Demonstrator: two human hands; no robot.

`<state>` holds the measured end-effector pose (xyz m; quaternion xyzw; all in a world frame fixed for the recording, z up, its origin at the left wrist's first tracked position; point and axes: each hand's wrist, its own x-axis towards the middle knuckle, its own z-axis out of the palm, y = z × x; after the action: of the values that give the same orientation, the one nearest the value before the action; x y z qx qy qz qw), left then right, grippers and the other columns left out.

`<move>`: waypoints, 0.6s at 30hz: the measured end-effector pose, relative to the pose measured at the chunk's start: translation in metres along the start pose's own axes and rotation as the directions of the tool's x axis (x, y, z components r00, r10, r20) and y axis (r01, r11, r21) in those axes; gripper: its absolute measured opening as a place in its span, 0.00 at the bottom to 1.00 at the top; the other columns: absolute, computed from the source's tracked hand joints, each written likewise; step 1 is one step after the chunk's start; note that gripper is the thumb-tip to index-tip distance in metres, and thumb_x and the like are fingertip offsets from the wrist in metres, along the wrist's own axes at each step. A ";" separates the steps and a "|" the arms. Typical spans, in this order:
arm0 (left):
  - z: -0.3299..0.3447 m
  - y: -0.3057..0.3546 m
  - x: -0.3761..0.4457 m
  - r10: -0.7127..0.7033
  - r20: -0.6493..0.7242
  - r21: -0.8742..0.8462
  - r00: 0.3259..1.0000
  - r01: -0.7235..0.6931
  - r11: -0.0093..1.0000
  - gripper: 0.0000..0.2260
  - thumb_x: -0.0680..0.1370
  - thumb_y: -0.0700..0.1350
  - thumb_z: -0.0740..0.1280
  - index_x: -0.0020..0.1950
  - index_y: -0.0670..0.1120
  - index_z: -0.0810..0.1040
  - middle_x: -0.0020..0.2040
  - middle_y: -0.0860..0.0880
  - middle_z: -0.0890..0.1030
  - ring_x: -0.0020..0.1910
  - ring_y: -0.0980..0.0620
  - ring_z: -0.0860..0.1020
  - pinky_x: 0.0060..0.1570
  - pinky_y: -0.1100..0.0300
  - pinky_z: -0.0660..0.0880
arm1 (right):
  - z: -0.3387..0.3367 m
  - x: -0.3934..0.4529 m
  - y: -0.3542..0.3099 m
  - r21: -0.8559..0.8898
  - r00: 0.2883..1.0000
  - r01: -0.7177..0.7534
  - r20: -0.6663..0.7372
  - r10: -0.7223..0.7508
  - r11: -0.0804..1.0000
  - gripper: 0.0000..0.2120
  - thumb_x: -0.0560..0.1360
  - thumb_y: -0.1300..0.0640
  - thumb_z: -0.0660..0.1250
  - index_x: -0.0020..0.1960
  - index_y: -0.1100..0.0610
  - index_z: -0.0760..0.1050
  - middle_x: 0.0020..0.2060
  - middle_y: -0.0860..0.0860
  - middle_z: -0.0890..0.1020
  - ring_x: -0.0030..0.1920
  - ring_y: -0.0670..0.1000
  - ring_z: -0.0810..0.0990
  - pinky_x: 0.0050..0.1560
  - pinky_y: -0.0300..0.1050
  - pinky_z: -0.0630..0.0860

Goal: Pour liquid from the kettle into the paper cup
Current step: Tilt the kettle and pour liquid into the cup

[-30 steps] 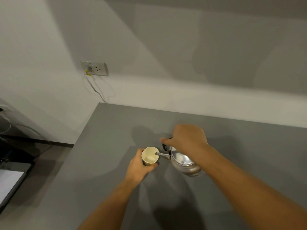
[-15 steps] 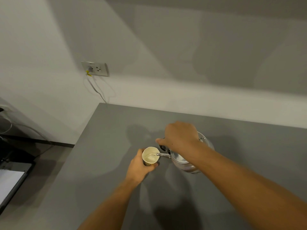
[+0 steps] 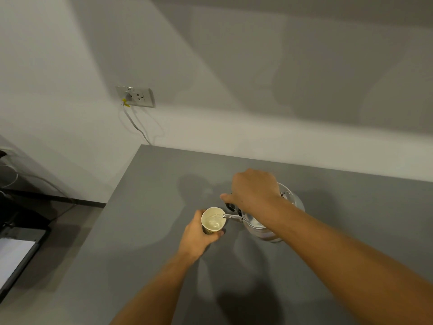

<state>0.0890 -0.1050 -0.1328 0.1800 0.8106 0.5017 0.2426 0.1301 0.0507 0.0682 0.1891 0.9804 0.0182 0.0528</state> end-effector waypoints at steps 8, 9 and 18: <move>0.001 -0.002 0.001 0.001 0.001 0.000 1.000 -0.001 1.000 0.30 0.65 0.56 0.82 0.62 0.57 0.74 0.54 0.58 0.85 0.52 0.58 0.84 0.53 0.55 0.81 | 0.006 0.003 -0.004 -0.016 1.000 0.010 -0.017 -0.011 1.000 0.23 0.73 0.41 0.68 0.28 0.53 0.65 0.25 0.49 0.69 0.25 0.49 0.64 0.25 0.42 0.57; 0.001 -0.002 0.001 -0.001 0.002 0.000 1.000 0.001 1.000 0.30 0.65 0.57 0.82 0.62 0.57 0.74 0.54 0.58 0.85 0.52 0.58 0.84 0.53 0.56 0.81 | 0.007 0.003 -0.005 -0.018 1.000 0.012 -0.018 -0.012 1.000 0.23 0.73 0.41 0.68 0.28 0.53 0.65 0.25 0.49 0.69 0.25 0.49 0.64 0.25 0.42 0.57; 0.002 -0.004 0.001 -0.009 -0.006 0.005 1.000 0.009 1.000 0.29 0.64 0.57 0.82 0.61 0.59 0.74 0.53 0.60 0.85 0.51 0.62 0.83 0.51 0.62 0.79 | 0.009 0.005 -0.007 -0.020 1.000 0.006 -0.012 -0.006 1.000 0.23 0.73 0.42 0.68 0.28 0.53 0.65 0.26 0.49 0.69 0.25 0.49 0.63 0.26 0.42 0.56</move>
<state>0.0893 -0.1049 -0.1375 0.1756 0.8133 0.4991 0.2420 0.1234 0.0459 0.0584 0.1857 0.9810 0.0290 0.0489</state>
